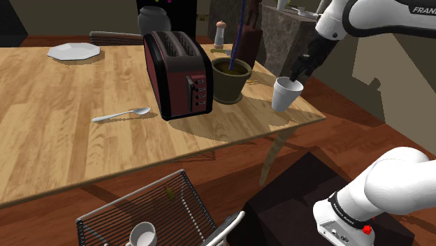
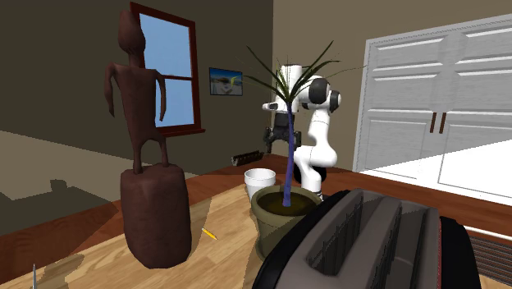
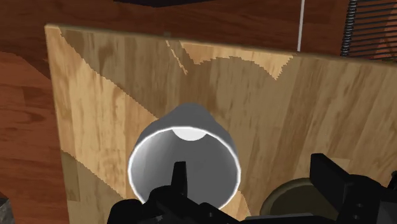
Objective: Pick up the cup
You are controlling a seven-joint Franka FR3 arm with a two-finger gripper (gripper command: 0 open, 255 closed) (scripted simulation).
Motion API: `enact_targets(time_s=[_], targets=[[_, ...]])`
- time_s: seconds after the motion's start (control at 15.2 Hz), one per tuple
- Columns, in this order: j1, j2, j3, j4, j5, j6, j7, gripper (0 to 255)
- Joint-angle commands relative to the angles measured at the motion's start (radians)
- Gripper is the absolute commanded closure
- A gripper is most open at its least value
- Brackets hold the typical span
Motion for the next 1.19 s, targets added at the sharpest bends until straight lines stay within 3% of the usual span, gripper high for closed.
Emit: enact_targets(time_s=[0.0,0.26,0.86,0.92,1.12], targets=[[-0.001,0.060,-0.003,0.008,0.002,0.050,0.006,0],[-0.001,0.187,-0.005,0.037,0.007,0.142,0.019,0],[-0.002,0.200,-0.007,-0.054,0.004,0.246,0.024,0],[-0.002,0.201,-0.007,-0.053,0.004,0.246,0.024,255],[-0.002,0.201,-0.006,-0.052,0.004,0.246,0.025,255]])
